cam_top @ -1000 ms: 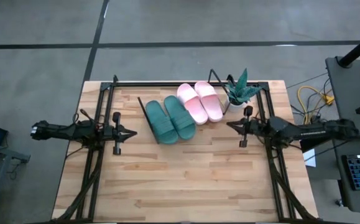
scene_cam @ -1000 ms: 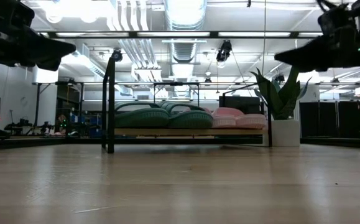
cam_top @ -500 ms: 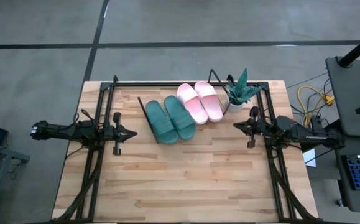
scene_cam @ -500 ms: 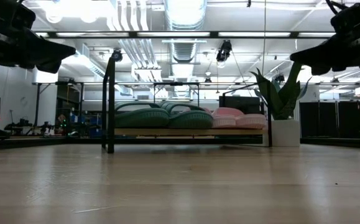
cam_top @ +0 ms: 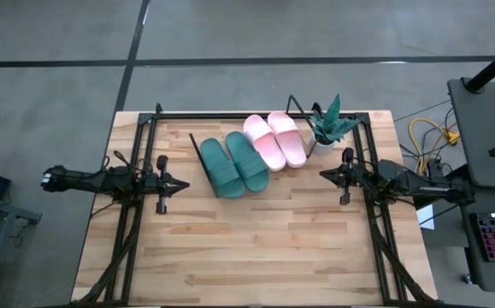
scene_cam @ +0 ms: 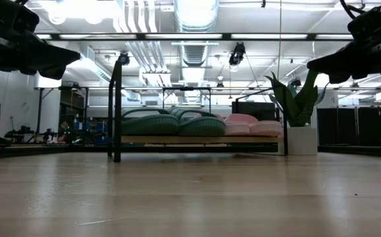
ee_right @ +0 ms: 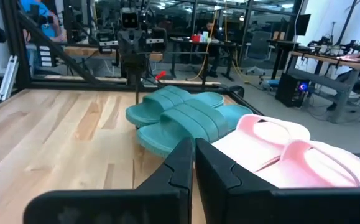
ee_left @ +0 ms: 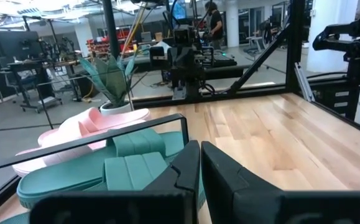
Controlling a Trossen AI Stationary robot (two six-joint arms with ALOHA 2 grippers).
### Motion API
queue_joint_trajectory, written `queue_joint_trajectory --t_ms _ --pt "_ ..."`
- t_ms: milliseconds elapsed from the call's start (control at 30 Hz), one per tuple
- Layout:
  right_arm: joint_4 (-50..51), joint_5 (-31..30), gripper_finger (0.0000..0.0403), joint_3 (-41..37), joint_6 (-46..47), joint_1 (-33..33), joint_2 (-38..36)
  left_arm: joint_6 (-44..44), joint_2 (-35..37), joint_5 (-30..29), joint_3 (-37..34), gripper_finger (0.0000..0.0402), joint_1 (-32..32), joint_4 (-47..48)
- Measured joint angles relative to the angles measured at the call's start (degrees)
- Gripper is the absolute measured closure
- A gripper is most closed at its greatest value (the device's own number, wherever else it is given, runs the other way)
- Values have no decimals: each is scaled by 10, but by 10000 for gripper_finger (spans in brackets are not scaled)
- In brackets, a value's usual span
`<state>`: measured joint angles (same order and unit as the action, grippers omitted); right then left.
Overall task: Pick and place slides into the shelf
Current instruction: Return to Home Position
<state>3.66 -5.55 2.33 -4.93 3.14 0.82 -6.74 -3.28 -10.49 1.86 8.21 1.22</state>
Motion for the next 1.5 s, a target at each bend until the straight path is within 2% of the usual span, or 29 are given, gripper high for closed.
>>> queue_joint_trajectory --t_ms 1500 --pt "-1 0 394 0 0 0 1 -12 -1 -1 0 402 0 -10"
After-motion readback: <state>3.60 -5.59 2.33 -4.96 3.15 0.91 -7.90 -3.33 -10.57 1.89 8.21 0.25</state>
